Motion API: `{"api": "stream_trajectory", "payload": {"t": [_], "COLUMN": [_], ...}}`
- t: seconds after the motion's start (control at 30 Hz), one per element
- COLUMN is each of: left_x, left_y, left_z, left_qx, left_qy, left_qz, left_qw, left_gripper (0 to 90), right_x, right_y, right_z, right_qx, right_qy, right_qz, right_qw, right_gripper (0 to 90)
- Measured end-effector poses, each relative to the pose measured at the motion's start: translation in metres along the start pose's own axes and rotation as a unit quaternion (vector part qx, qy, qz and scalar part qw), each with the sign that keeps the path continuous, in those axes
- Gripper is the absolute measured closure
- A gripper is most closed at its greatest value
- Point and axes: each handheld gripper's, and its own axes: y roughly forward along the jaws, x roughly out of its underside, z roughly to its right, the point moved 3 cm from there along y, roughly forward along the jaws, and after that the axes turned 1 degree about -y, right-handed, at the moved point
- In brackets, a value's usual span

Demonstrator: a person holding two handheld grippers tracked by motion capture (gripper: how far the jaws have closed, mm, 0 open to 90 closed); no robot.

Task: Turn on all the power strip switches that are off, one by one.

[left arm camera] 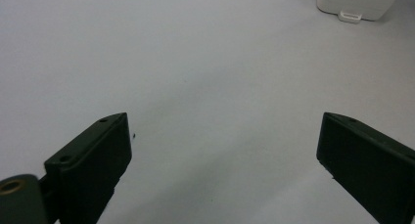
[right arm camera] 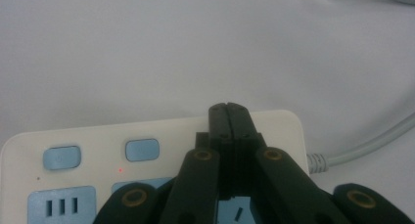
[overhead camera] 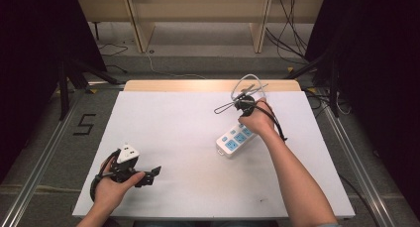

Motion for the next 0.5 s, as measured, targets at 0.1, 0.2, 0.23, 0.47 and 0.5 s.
{"api": "stream_trajectory", "payload": {"t": [0.1, 0.2, 0.23, 0.47, 0.5], "left_x": [0.0000, 0.0000, 0.0000, 0.0000, 0.0000], "left_y": [0.0000, 0.0001, 0.0001, 0.0001, 0.0001], "left_z": [0.0001, 0.0001, 0.0001, 0.0000, 0.0000], "left_qx": [0.000, 0.000, 0.000, 0.000, 0.000], "left_qy": [0.000, 0.000, 0.000, 0.001, 0.000], "left_qz": [0.000, 0.000, 0.000, 0.000, 0.000], "left_qw": [1.0000, 1.0000, 1.0000, 1.0000, 1.0000], "left_gripper": [5.8, 5.8, 5.8, 5.9, 5.8], "right_x": [-0.0002, -0.0003, -0.0003, -0.0003, -0.0007], "right_y": [0.0002, 0.0015, 0.0015, 0.0045, 0.0047], "right_z": [0.0001, 0.0004, 0.0004, 0.0006, 0.0003], "right_qx": [0.001, 0.000, 0.000, 0.001, 0.001], "right_qy": [0.002, 0.000, 0.000, 0.001, -0.001], "right_qz": [-0.001, -0.003, -0.003, -0.009, -0.010], "right_qw": [1.0000, 1.0000, 1.0000, 1.0000, 1.0000], "right_gripper": [90.0, 90.0, 90.0, 90.0, 90.0]}}
